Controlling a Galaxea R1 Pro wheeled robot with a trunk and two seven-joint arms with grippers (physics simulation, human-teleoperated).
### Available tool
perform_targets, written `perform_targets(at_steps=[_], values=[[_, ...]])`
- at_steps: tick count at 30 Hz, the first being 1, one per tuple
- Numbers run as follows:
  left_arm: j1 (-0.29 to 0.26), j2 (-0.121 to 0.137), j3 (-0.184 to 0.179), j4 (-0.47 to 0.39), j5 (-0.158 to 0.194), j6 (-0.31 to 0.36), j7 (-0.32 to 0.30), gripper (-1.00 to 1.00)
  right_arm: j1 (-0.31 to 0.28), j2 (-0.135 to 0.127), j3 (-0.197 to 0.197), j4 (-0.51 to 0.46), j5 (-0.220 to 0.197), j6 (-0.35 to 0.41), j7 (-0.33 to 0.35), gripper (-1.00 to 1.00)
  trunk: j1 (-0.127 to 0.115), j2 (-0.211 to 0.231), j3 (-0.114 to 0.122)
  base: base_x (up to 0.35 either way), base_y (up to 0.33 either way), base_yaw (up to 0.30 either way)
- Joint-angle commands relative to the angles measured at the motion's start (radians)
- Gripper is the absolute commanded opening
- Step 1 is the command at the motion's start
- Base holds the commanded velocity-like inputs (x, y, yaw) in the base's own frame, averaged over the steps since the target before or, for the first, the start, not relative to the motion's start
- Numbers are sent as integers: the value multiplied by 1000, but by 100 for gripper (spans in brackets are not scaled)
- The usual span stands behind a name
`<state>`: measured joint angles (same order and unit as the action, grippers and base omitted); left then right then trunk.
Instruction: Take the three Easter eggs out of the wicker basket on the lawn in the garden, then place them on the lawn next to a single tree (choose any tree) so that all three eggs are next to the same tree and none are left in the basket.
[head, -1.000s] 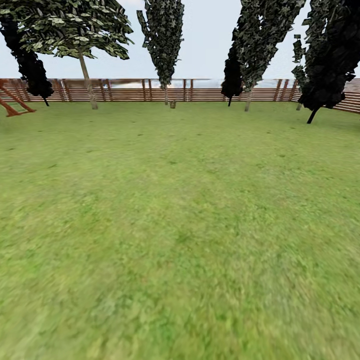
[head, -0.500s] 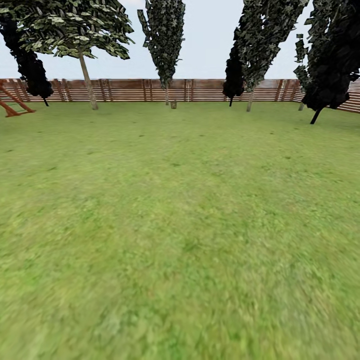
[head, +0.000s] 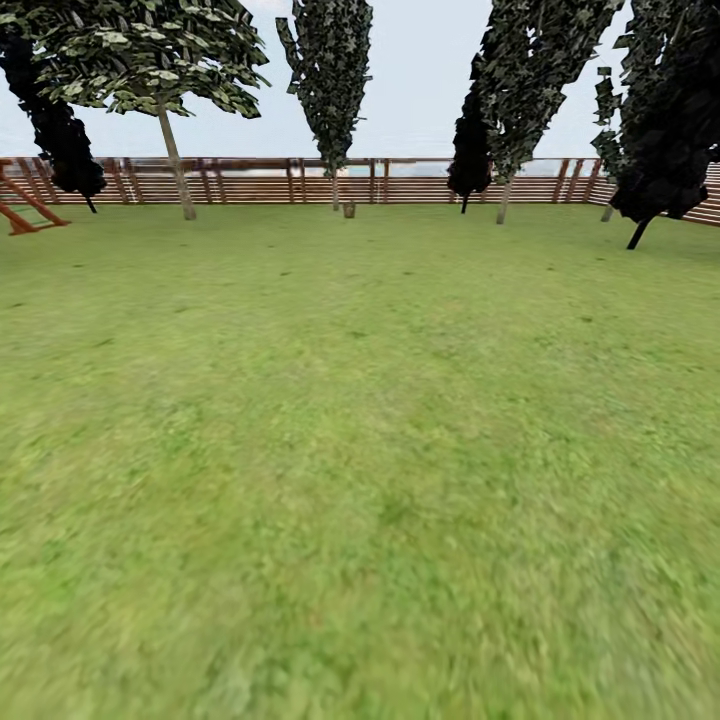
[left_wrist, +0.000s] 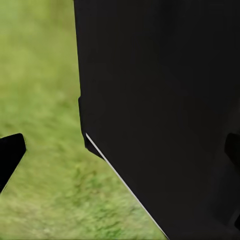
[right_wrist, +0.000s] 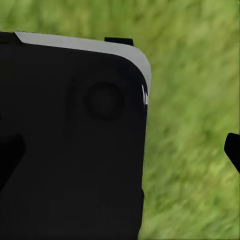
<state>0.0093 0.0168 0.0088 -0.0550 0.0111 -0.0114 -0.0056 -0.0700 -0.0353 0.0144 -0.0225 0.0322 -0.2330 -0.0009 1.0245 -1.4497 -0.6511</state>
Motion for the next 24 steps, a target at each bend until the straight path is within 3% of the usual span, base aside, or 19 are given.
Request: perform_targets(at_steps=[1,14,24], values=[[1,0,1,-2,1,-1,-1,100,-1,0,1,1,3,-3,0,100,0,0,-1,268,171,0],[1,0,2,-2,2,-1,-1,100,0,0,-1,1,2,-5,-1,100,0,0,-1,268,170,1],[1,0,2,-1,2,-1,-1,100,-1,-2,-1,0,1,-4,-1,100,0,0,-1,278,152,185]])
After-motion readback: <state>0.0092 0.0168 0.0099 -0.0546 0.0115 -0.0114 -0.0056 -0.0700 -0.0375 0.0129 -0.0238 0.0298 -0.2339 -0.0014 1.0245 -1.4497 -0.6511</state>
